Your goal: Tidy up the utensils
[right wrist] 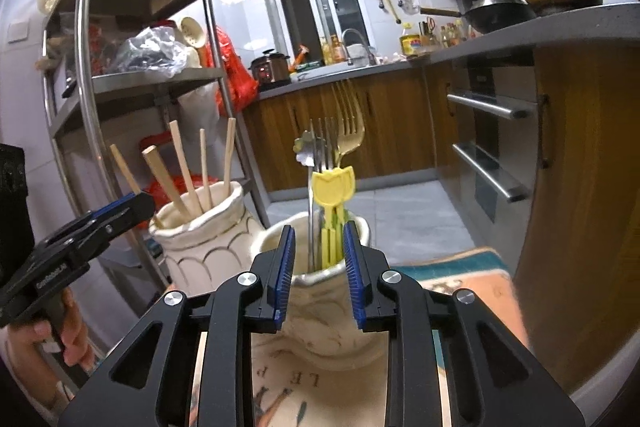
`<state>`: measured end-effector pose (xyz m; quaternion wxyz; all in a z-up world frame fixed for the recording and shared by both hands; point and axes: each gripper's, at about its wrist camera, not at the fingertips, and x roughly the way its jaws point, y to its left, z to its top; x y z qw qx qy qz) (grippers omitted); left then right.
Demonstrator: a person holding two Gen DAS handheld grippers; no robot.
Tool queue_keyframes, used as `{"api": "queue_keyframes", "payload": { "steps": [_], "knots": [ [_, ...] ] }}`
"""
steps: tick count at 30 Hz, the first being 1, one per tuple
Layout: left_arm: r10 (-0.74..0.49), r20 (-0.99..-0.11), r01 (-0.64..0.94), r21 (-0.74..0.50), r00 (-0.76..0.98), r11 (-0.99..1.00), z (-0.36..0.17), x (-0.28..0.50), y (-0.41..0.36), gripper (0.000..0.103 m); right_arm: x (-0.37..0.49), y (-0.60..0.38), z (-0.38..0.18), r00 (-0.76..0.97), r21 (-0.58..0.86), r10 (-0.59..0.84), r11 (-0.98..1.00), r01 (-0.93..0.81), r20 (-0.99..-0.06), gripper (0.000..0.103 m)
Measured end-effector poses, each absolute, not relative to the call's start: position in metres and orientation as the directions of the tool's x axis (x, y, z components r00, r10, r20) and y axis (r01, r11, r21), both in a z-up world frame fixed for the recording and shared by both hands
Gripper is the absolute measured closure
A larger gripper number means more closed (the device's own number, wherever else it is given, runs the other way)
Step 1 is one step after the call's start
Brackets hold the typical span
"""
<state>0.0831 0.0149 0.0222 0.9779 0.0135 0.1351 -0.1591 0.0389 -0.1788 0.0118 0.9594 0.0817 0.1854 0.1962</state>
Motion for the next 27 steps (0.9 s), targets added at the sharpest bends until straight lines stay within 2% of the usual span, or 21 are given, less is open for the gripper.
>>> {"api": "queue_keyframes", "payload": {
  "steps": [10, 11, 12, 13, 14, 15, 16, 17, 18, 19, 23, 27],
  "knots": [
    [-0.3, -0.354, 0.32, 0.0, 0.886, 0.947, -0.004, 0.044, 0.018, 0.075, -0.015, -0.188, -0.004, 0.821, 0.146, 0.405, 0.914, -0.379, -0.403, 0.077],
    [-0.297, -0.355, 0.32, 0.006, 0.886, 0.948, -0.007, 0.039, 0.017, 0.072, -0.017, -0.188, -0.004, 0.825, 0.134, 0.398, 0.916, -0.377, -0.402, 0.076],
    [-0.294, -0.355, 0.318, 0.011, 0.887, 0.948, -0.01, 0.036, 0.016, 0.067, -0.019, -0.187, -0.004, 0.829, 0.122, 0.391, 0.919, -0.375, -0.399, 0.071],
    [-0.286, -0.357, 0.313, 0.018, 0.889, 0.95, -0.012, 0.033, 0.014, 0.056, -0.021, -0.187, -0.004, 0.837, 0.103, 0.379, 0.924, -0.369, -0.395, 0.057],
    [-0.281, -0.356, 0.308, 0.02, 0.891, 0.951, -0.014, 0.031, 0.013, 0.05, -0.023, -0.187, -0.004, 0.842, 0.093, 0.373, 0.926, -0.367, -0.39, 0.051],
    [-0.281, -0.351, 0.307, 0.02, 0.893, 0.951, -0.015, 0.03, 0.013, 0.048, -0.026, -0.188, -0.004, 0.848, 0.086, 0.37, 0.927, -0.365, -0.38, 0.043],
    [-0.282, -0.338, 0.306, 0.019, 0.898, 0.952, -0.015, 0.027, 0.013, 0.043, -0.029, -0.188, -0.003, 0.859, 0.073, 0.364, 0.929, -0.363, -0.36, 0.042],
    [-0.279, -0.332, 0.303, 0.02, 0.901, 0.953, -0.015, 0.026, 0.013, 0.034, -0.032, -0.188, -0.003, 0.866, 0.057, 0.358, 0.93, -0.362, -0.35, 0.042],
    [-0.275, -0.322, 0.296, 0.018, 0.906, 0.955, -0.015, 0.025, 0.014, 0.029, -0.033, -0.186, -0.003, 0.872, 0.036, 0.349, 0.933, -0.359, -0.343, 0.038],
    [-0.277, -0.311, 0.295, 0.009, 0.909, 0.956, -0.016, 0.024, 0.015, 0.022, -0.033, -0.185, -0.003, 0.876, 0.025, 0.343, 0.934, -0.356, -0.34, 0.027],
    [-0.251, -0.284, 0.264, 0.006, 0.925, 0.965, -0.018, 0.026, 0.017, 0.011, -0.033, -0.186, -0.005, 0.888, 0.026, 0.345, 0.935, -0.354, -0.305, 0.021],
    [-0.224, -0.274, 0.236, 0.013, 0.935, 0.972, -0.023, 0.027, 0.017, 0.008, -0.031, -0.184, -0.008, 0.895, 0.019, 0.336, 0.938, -0.346, -0.293, 0.019]
  ]
}}
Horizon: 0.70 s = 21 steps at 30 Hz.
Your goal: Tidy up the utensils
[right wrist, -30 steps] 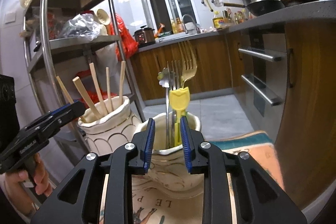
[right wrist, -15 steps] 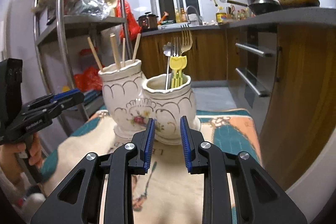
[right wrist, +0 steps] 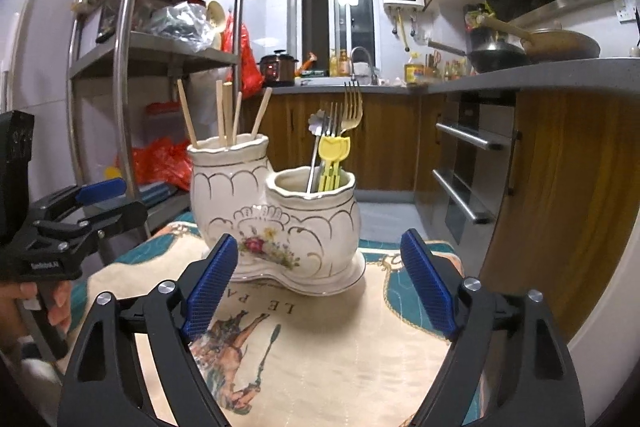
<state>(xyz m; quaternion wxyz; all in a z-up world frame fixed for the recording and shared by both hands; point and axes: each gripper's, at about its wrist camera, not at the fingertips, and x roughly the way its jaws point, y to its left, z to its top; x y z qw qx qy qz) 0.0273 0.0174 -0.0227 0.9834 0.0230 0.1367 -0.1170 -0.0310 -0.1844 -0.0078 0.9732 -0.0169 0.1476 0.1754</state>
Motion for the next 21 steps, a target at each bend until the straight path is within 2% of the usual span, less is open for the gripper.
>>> {"api": "queue_keyframes", "payload": {
  "steps": [3, 10, 21],
  "knots": [
    [-0.224, -0.254, 0.233, 0.006, 0.941, 0.972, -0.021, 0.0241, 0.0193, 0.006, -0.0321, -0.1839, -0.0064, 0.899, 0.014, 0.331, 0.94, -0.341, -0.287, 0.019],
    [-0.184, -0.29, 0.191, -0.004, 0.939, 0.982, -0.0239, 0.0313, 0.0227, 0.006, -0.0345, -0.1831, -0.0069, 0.901, 0.008, 0.326, 0.941, -0.338, -0.287, 0.019],
    [-0.177, -0.267, 0.188, 0.016, 0.947, 0.982, -0.0229, 0.0251, 0.0205, 0.006, -0.0338, -0.1841, -0.007, 0.905, 0.016, 0.318, 0.945, -0.327, -0.283, 0.019]
  ]
}}
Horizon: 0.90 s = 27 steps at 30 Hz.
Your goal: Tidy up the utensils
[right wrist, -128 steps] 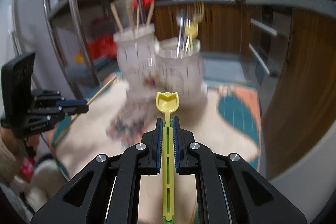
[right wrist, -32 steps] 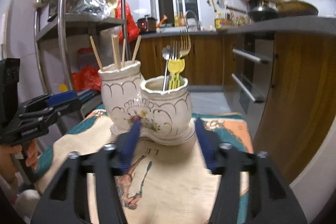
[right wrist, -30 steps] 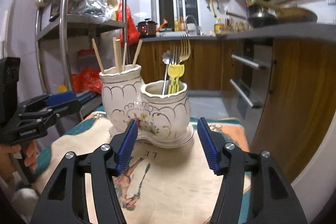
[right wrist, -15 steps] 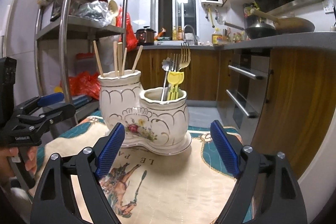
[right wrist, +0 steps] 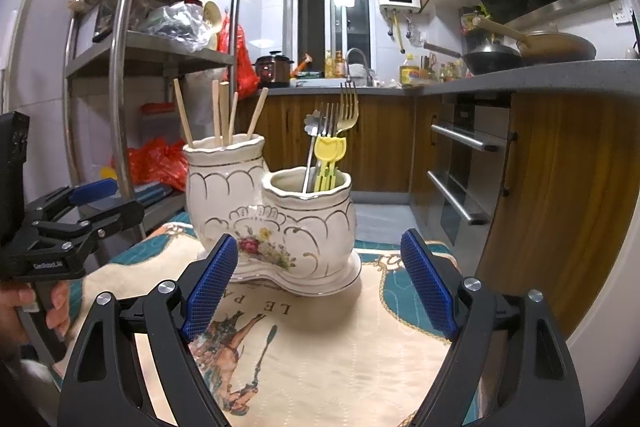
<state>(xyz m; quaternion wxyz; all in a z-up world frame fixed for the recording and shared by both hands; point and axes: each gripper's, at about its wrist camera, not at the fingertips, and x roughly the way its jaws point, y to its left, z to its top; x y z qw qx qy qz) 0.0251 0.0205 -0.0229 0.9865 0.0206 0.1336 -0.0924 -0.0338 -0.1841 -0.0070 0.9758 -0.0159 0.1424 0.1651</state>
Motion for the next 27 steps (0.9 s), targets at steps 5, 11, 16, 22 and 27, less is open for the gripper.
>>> {"api": "queue_keyframes", "payload": {
  "steps": [5, 11, 16, 22, 27],
  "knots": [
    [-0.173, -0.266, 0.184, 0.017, 0.948, 0.983, -0.0218, 0.0235, 0.0208, 0.007, -0.0338, -0.1845, -0.0071, 0.905, 0.016, 0.317, 0.945, -0.326, -0.282, 0.019],
    [-0.173, -0.272, 0.185, 0.017, 0.947, 0.983, -0.0217, 0.0236, 0.0205, 0.007, -0.0339, -0.1847, -0.0071, 0.906, 0.016, 0.316, 0.945, -0.325, -0.282, 0.019],
    [-0.172, -0.272, 0.184, 0.018, 0.947, 0.983, -0.0215, 0.0244, 0.0201, 0.007, -0.0336, -0.1852, -0.007, 0.905, 0.016, 0.318, 0.945, -0.327, -0.282, 0.019],
    [-0.171, -0.274, 0.182, 0.016, 0.947, 0.983, -0.021, 0.0244, 0.02, 0.007, -0.0334, -0.1853, -0.0071, 0.905, 0.016, 0.318, 0.945, -0.327, -0.282, 0.019],
    [-0.169, -0.275, 0.18, 0.018, 0.947, 0.983, -0.0209, 0.0241, 0.0203, 0.007, -0.0333, -0.1853, -0.0072, 0.906, 0.015, 0.317, 0.945, -0.327, -0.281, 0.019]
  ]
}}
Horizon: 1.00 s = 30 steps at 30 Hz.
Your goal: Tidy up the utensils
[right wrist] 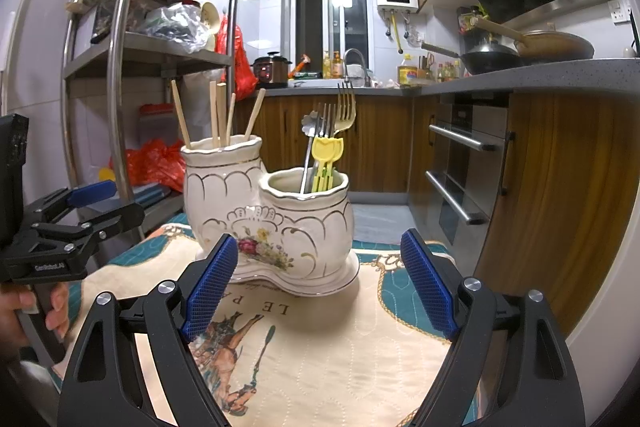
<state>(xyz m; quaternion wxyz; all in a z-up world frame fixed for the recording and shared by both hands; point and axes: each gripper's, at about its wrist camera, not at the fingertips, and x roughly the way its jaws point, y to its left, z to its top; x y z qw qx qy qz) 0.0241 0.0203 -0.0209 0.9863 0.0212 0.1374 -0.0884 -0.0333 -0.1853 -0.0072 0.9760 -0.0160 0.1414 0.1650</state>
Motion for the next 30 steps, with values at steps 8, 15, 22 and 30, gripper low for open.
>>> {"api": "queue_keyframes", "payload": {
  "steps": [8, 15, 22, 30],
  "knots": [
    [-0.164, -0.276, 0.175, 0.018, 0.947, 0.984, -0.0219, 0.0251, 0.021, 0.007, -0.0335, -0.1853, -0.0072, 0.905, 0.016, 0.318, 0.945, -0.327, -0.283, 0.019],
    [-0.165, -0.278, 0.176, 0.016, 0.947, 0.984, -0.0217, 0.0251, 0.0213, 0.007, -0.0338, -0.1853, -0.0071, 0.905, 0.016, 0.318, 0.945, -0.326, -0.282, 0.019],
    [-0.165, -0.276, 0.176, 0.017, 0.947, 0.984, -0.0225, 0.0256, 0.0205, 0.006, -0.0337, -0.1855, -0.0072, 0.905, 0.016, 0.318, 0.945, -0.327, -0.282, 0.019],
    [-0.164, -0.279, 0.175, 0.016, 0.946, 0.984, -0.0241, 0.0245, 0.0216, 0.006, -0.0335, -0.1855, -0.0073, 0.905, 0.017, 0.318, 0.945, -0.327, -0.283, 0.019]
  ]
}}
